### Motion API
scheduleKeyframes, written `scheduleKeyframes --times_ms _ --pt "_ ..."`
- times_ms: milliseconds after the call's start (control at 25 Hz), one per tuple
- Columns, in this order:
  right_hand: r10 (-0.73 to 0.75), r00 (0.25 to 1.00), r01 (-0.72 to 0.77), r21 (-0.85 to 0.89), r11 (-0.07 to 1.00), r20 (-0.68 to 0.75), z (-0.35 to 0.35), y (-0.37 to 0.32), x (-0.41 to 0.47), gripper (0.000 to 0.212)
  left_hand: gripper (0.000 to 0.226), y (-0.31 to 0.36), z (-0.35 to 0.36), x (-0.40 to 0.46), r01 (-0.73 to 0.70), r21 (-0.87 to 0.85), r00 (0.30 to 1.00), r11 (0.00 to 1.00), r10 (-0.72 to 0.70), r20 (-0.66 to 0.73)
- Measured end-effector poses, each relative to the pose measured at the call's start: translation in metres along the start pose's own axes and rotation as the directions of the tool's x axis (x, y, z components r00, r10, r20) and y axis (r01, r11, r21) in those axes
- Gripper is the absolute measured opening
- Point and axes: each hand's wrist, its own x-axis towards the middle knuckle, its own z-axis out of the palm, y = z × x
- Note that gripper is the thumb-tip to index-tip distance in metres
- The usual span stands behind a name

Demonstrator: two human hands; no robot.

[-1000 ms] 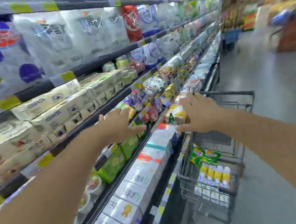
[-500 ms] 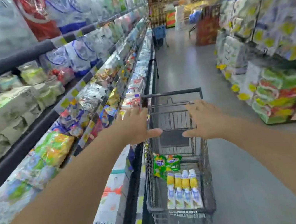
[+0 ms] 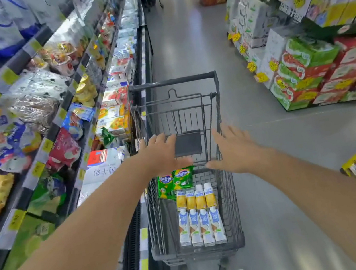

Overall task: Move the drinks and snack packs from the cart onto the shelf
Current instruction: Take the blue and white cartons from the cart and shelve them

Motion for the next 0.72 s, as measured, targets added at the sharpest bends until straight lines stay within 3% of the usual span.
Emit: scheduleKeyframes --times_ms 200,400,640,720 --pt "-0.027 0.991 0.019 0.070 0.997 0.128 0.060 0.025 0.050 0.100 0.099 0.012 0.063 0.052 0.065 -0.107 0.991 0.992 -0.052 0.120" --pt "-0.034 0.971 -0.016 0.205 0.979 0.235 0.146 0.029 0.091 0.063 0.097 0.021 0.151 0.089 0.151 -0.263 0.964 0.953 -0.083 0.251" --pt "0.041 0.917 -0.152 0.253 0.956 0.397 0.269 0.025 0.131 0.048 0.083 0.002 0.276 0.134 0.342 -0.436 0.898 0.832 -0.153 0.413" --pt "0.120 0.891 -0.260 0.275 0.926 0.439 0.314 0.023 0.144 0.046 0.075 -0.005 0.321 0.151 0.416 -0.492 0.867 0.765 -0.169 0.469"
